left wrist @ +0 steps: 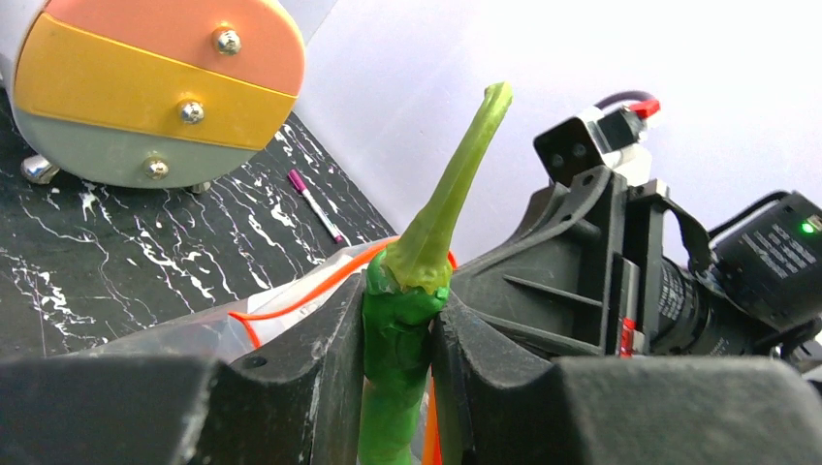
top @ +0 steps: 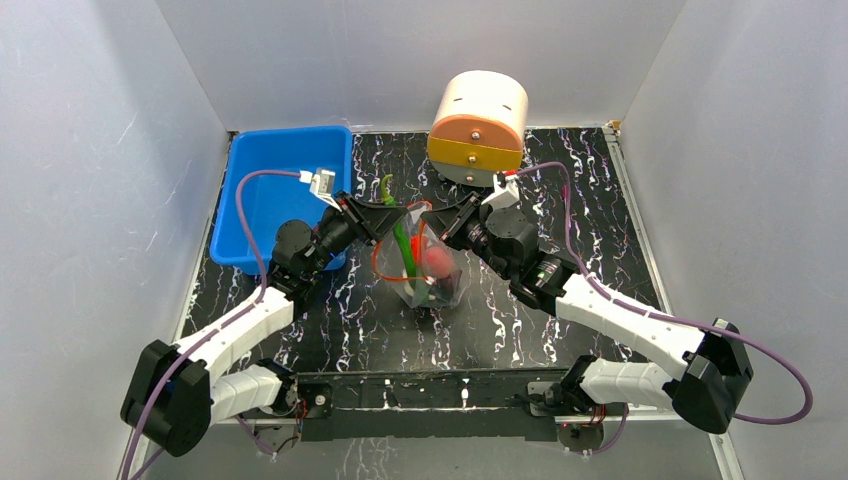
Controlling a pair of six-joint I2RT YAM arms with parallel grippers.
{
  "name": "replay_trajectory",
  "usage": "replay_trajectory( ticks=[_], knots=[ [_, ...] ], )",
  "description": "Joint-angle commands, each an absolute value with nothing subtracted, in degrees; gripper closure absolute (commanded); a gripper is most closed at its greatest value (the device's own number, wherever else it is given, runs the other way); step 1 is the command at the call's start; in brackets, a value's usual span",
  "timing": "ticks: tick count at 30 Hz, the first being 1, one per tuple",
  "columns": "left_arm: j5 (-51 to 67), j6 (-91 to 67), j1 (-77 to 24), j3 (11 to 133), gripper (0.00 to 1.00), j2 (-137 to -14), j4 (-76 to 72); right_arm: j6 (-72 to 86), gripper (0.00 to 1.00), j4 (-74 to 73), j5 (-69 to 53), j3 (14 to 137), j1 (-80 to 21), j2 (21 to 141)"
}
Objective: Place the food in the zip-top bag and seal the zipper
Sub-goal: Place the fake vegetable in the zipper food storage bag.
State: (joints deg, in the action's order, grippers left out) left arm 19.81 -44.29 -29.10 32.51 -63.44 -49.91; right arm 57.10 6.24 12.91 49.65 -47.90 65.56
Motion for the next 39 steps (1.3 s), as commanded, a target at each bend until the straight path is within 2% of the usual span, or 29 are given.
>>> replay_trajectory(
  ticks=[1,18,25,31,39],
  knots=[
    [16.03,-50.04,-29.47,30.28,0.99,-65.11,-57.66,57.3,1.0,12.37,12.87,49.31,-47.81,64.12],
    [9.21,-54.0,-32.8,25.48,1.0,-68.48,-63.8,59.67,1.0,13.51,13.75,49.49,-47.89,66.05],
    [3.2,-48.49,-32.96,27.3,1.0,-63.77,-56.69,60.11,1.0,12.55,15.46,49.02,-47.9,65.11],
    [2.54,-46.94,-33.06,28.59,1.0,-64.01,-55.64,58.1,1.0,4.59,17.47,49.66,-47.9,64.04],
    [5.14,-48.76,-33.68,28.96,1.0,-65.95,-57.21,50.18,0.74,-15.76,18.34,56.94,-47.9,64.95]
  ],
)
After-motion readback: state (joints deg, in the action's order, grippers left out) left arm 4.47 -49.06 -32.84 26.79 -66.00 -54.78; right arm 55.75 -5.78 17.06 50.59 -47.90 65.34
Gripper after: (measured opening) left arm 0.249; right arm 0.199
